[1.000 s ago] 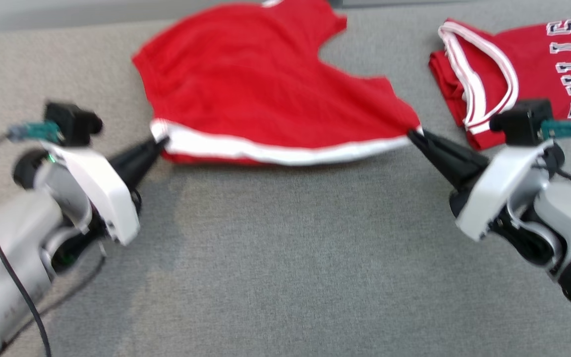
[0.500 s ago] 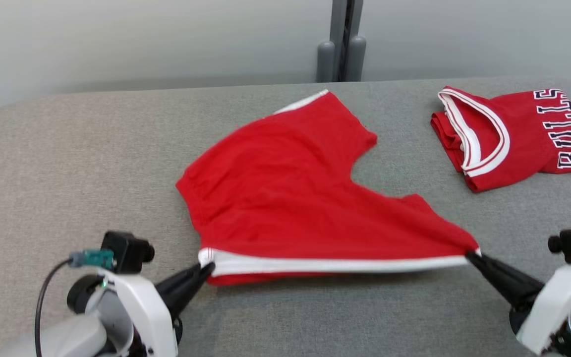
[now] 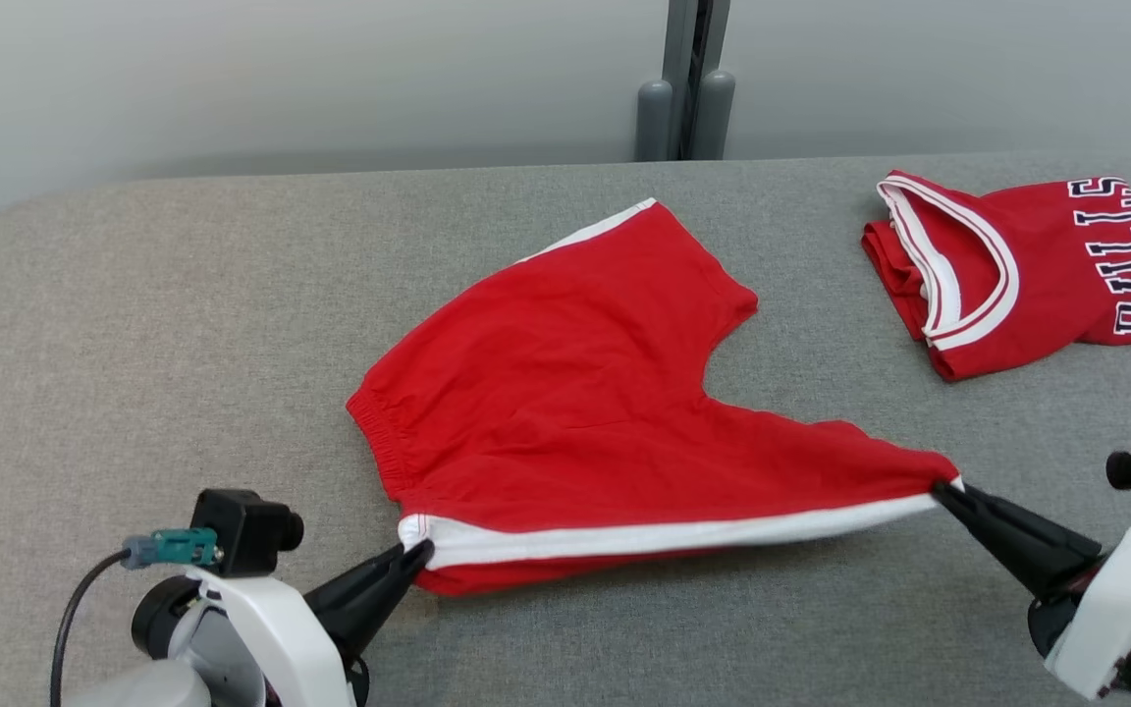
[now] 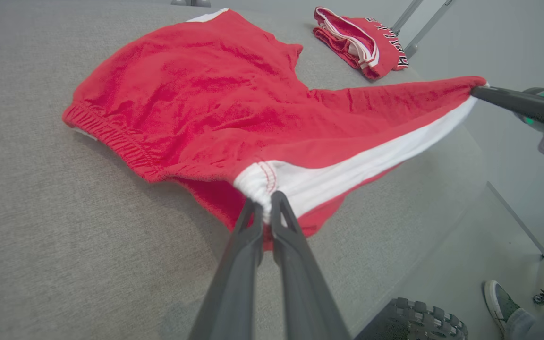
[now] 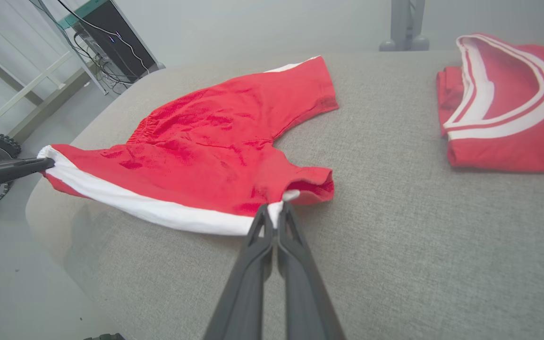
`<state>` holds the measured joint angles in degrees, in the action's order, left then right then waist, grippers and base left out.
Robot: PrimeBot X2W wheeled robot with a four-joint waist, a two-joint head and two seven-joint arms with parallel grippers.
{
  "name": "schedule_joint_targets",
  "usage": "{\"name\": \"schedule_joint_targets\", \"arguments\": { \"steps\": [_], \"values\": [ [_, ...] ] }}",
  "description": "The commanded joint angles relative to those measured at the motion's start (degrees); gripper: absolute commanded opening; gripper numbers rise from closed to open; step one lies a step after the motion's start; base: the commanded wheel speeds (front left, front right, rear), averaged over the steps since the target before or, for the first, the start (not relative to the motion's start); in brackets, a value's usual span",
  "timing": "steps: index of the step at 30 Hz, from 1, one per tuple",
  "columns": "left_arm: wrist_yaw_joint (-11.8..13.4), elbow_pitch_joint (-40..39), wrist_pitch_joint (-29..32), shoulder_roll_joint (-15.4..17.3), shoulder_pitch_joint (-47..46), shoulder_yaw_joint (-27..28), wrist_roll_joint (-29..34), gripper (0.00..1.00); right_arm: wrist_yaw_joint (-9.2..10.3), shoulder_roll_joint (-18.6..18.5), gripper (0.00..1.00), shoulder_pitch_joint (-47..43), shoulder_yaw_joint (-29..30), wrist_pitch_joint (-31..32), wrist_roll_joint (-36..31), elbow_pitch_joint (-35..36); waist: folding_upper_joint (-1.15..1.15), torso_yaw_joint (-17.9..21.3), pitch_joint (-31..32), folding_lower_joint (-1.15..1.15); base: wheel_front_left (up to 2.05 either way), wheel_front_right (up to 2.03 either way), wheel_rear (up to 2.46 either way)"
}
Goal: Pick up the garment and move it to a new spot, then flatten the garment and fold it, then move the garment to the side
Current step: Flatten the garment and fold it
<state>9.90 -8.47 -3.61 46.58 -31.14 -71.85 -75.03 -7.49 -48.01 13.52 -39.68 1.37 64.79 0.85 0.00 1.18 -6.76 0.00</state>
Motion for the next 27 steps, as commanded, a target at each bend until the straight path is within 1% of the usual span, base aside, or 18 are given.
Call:
{"name": "schedule_joint_targets", "arguments": {
  "steps": [1, 4, 7, 9, 11, 12, 13, 16, 19, 22, 23, 27],
  "values": [
    [-0.2, 0.5, -0.9, 0.0, -1.4, 1.3, -0.7, 0.0, -0.02, 1.6, 0.0, 0.7, 2.7, 2.0, -2.3, -0.1, 0.0, 0.1, -0.8, 0.0, 0.0, 0.0, 0.0],
    [-1.1, 2.0, -1.3, -0.8, -2.8, 2.7, -1.4, 0.0, -0.03, 5.5, 0.0, 2.9, 6.8, 5.5, -4.9, -0.1, 0.0, -0.6, -2.5, 0.0, 0.0, 0.0, 0.0],
    [-2.7, 4.3, -1.5, -2.4, -5.5, 4.5, -1.9, 0.0, -0.03, 8.3, 0.0, 5.9, 10.1, 8.9, -7.4, -0.8, 0.0, -1.9, -5.1, 0.0, 0.0, 0.0, 0.0],
    [-3.6, 6.2, -1.3, -3.3, -7.7, 5.7, -1.9, 0.0, -0.03, 9.4, 0.0, 8.8, 11.9, 10.9, -8.9, -1.0, 0.0, -2.9, -7.1, 0.0, 0.0, 0.0, 0.0],
    [-3.4, 8.8, -0.6, -3.8, -10.6, 5.8, 0.2, 0.0, -0.03, 10.7, 0.0, 12.0, 13.1, 12.7, -10.0, -1.2, 0.0, -3.7, -9.2, 0.0, 0.0, 0.0, 0.0],
    [-3.7, 11.0, -0.9, -5.7, -12.8, 6.5, 0.9, 0.0, -0.03, 11.6, 0.0, 15.0, 13.9, 14.1, -10.8, -2.0, 0.0, -4.7, -11.0, 0.0, 0.0, 0.0, 0.0],
    [-3.4, 12.3, -0.8, -6.3, -14.1, 6.7, 1.5, 0.0, -0.03, 11.8, 0.0, 16.5, 14.2, 14.8, -11.2, -2.5, 0.0, -5.2, -11.9, 0.0, 0.0, 0.0, 0.0],
    [-2.9, 15.8, 0.2, -8.6, -16.6, 7.4, 1.0, 0.0, -0.04, 12.9, 0.0, 21.2, 13.8, 17.0, -12.1, -4.0, 0.0, -6.4, -14.3, 0.0, 0.0, 0.0, 0.0],
    [-4.0, 18.3, 2.8, -10.6, -18.7, 7.6, -0.5, 0.0, -0.03, 13.0, 0.0, 26.2, 12.6, 19.2, -12.5, -6.1, 0.0, -7.5, -16.5, 0.0, 0.0, 0.0, 0.0],
    [-5.0, 19.7, 5.3, -11.8, -20.8, 7.8, -1.9, 0.0, -0.03, 13.0, 0.0, 31.5, 11.3, 21.0, -12.7, -8.5, 0.0, -8.7, -18.6, 0.0, 0.0, 0.0, 0.0],
    [-5.0, 19.7, 5.3, -11.8, -20.8, 7.8, -1.9, 0.0, -0.03, 13.0, 0.0, 31.5, 11.3, 21.0, -12.7, -8.5, 0.0, -8.7, -18.6, 0.0, 0.0, 0.0, 0.0],
    [-6.2, 20.1, 7.1, -13.2, -23.0, 8.9, -3.6, 0.0, -0.03, 12.9, 0.0, 37.8, 9.4, 22.5, -12.5, -12.2, 0.0, -10.3, -21.0, 0.0, 0.0, 0.0, 0.0]
  ]
}}
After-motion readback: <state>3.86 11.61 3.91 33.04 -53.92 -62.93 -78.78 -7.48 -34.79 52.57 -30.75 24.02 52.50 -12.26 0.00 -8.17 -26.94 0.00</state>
